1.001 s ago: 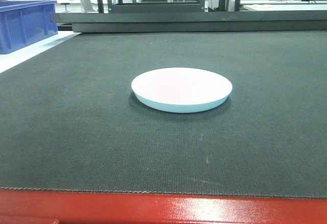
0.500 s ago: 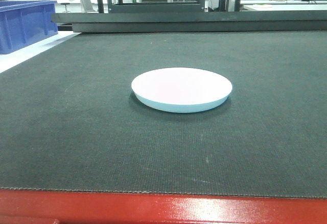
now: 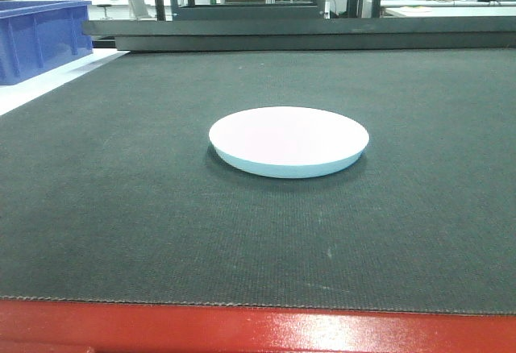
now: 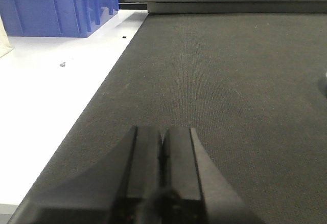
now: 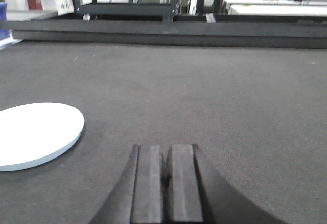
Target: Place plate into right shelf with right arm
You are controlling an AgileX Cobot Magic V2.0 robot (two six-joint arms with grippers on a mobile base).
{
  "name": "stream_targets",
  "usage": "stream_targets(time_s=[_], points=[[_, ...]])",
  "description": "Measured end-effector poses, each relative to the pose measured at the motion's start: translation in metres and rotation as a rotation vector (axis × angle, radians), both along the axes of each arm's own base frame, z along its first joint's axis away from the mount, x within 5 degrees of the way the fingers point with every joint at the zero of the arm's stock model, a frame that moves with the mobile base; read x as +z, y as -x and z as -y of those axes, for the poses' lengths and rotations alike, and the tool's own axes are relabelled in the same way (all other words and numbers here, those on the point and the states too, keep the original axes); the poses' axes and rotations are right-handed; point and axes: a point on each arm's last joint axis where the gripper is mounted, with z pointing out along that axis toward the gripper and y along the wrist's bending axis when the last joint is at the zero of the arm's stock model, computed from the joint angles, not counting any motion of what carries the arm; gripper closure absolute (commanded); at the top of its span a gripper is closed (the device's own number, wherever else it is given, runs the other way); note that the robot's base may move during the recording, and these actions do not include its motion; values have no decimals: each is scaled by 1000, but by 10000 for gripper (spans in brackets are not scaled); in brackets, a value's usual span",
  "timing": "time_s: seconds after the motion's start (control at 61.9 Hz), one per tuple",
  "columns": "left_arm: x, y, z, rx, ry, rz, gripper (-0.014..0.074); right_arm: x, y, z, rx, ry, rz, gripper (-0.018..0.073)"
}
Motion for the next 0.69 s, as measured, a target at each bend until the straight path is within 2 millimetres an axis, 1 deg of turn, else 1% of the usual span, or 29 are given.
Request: stream_targets(time_s=[0.097,0.178,0.21,0.307,0.436,0.613,0.63,0.646,0.694], points=[[0,0,0,0,0,0,643,21,-2,-1,10,3,-63,126],[0,0,0,0,0,0,643,36,-11,-1,15,4,-123,27],[0,0,0,0,0,0,643,41,-16,-1,15,6,-149,9],[0,0,0,0,0,0,643,58,-34,-2,29,9,-219,1],[0,0,0,0,0,0,643,78,-67,-8,77,18,-337,1],[0,0,0,0,0,0,643,107,-127,-27,174,47,-487,1],[0,0,0,0,0,0,643,107,-135,-31,184,49,-509,1],[0,0,0,0,0,0,643,111,-140,-33,192,51,-510,1],[0,0,0,0,0,0,643,111,-162,-42,213,51,-556,1]])
